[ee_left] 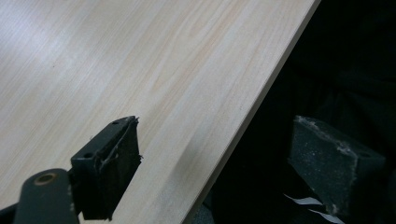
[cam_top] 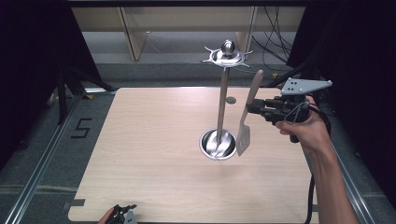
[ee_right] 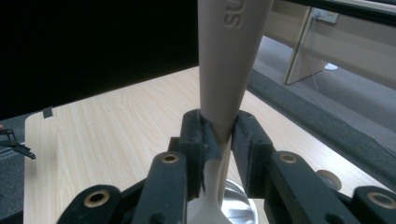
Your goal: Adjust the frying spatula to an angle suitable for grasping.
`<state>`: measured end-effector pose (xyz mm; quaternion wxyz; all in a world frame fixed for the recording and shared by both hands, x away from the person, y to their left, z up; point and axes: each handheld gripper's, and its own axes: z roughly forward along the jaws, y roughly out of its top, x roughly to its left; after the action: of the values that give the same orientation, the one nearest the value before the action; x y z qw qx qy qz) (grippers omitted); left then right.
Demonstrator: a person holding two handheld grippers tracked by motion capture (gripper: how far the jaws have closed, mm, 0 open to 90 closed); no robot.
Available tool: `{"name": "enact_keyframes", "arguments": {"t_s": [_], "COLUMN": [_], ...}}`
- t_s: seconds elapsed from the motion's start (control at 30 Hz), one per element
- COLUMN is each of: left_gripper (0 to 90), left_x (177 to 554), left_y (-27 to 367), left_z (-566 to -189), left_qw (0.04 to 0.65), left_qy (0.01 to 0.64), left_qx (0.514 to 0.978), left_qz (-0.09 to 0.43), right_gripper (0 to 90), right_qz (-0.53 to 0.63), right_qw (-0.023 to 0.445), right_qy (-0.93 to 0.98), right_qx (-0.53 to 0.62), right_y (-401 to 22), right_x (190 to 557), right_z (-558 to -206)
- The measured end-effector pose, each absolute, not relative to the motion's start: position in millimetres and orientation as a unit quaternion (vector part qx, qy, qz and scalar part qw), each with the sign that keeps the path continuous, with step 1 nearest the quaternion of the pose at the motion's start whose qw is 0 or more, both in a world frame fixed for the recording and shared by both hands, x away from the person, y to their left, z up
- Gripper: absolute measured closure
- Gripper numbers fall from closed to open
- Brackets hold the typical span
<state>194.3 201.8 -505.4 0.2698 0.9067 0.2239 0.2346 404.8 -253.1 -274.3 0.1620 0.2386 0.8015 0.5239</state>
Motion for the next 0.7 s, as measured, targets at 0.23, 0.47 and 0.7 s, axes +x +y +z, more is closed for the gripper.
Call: {"name": "enact_keyframes", "arguments": {"t_s": [0.23, 0.47, 0.7], "left_gripper": [15.5, 15.5, 15.5], "left_x": [194, 194, 194], "left_y": [202, 202, 202], "left_z": [-505, -504, -504], "left_qw": [0.272, 0.274, 0.275], "left_qy": [0.223, 0.222, 0.222], "left_qx": [0.908, 0.908, 0.908], "left_qz": [0.226, 0.226, 0.226], "right_gripper": [75.3, 75.3, 75.3], "right_qz": [0.519, 0.524, 0.516], "right_qw": [0.167, 0.153, 0.147], "right_qy": [0.805, 0.804, 0.809], "right_qx": [0.237, 0.237, 0.242], "right_y": [-248, -242, -242], "right_x": [414, 419, 425], "right_z": [-268, -266, -266]}}
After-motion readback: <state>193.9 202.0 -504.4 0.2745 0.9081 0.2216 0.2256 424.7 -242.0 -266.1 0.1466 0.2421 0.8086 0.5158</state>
